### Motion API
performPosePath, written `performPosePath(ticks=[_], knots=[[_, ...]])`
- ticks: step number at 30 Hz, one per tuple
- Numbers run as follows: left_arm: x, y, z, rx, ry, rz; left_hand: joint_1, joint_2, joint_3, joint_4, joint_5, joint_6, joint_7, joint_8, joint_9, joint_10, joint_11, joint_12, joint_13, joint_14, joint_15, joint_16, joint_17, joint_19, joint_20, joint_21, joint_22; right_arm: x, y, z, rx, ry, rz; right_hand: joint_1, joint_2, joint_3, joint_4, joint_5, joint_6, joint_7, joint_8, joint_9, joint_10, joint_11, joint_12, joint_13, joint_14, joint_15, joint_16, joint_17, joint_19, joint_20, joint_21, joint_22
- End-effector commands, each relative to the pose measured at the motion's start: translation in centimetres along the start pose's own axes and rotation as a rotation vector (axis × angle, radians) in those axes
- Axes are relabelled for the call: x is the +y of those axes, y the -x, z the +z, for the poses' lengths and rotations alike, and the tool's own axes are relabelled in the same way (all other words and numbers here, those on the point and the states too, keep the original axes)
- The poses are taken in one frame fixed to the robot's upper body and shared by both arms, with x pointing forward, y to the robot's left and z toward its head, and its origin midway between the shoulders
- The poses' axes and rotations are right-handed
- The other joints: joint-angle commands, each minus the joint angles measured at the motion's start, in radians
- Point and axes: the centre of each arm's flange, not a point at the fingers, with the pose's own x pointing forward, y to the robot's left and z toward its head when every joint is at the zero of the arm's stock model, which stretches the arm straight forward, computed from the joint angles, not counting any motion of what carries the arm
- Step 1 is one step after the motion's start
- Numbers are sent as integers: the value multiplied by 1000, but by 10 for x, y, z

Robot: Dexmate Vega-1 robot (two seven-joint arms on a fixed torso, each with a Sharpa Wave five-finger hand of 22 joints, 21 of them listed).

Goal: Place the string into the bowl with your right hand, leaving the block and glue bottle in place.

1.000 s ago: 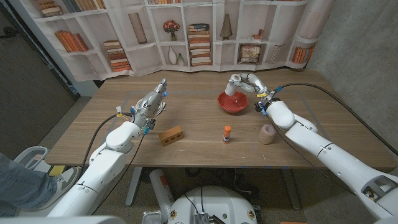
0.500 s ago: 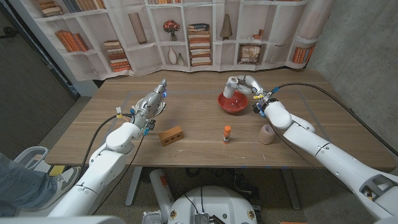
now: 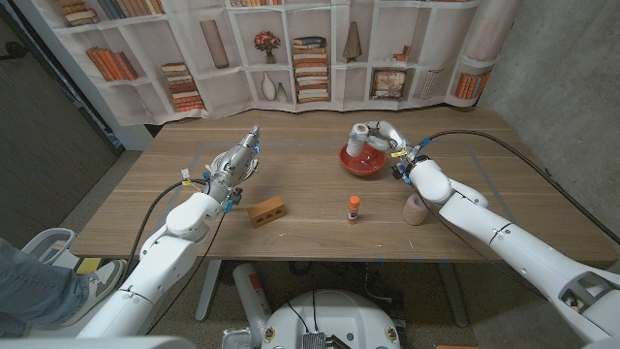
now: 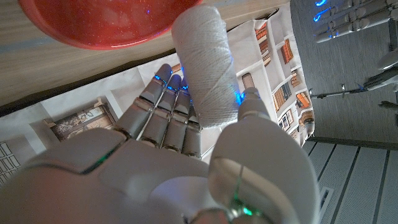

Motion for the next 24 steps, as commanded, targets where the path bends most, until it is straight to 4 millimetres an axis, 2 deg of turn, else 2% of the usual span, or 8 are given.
performPosePath(ticks=[1,8,24], knots=[[1,1,-2,4,3,0,3,6,-5,2,1,4,-3,-2,5,-4,-2,-3,3,-41,-3,-1,4,-109,-3,-2,4,10,-2,-2,15,72,8,43,34,4,0,1,103,-105,-4,1,1,-4,-3,0,-12,-72,-8,0,-7,-67,-4,-1],[1,1,-2,7,1,-3,4,7,-7,2,0,4,-4,-2,5,-3,-2,-2,3,-40,-3,-1,4,-108,-4,-1,4,10,-1,-4,24,83,1,44,33,4,0,1,104,-108,-6,2,0,-13,-6,1,-21,-72,-8,0,-15,-65,-9,-1],[-2,-1,-1,18,-9,-10,6,8,-10,2,0,4,-5,-2,5,-4,-2,-3,3,-41,-3,-1,4,-111,-1,-2,4,16,-2,-15,54,82,19,44,31,3,0,1,100,-111,-11,2,-17,-9,-17,1,-37,-70,-9,-2,-26,-65,-15,-2]])
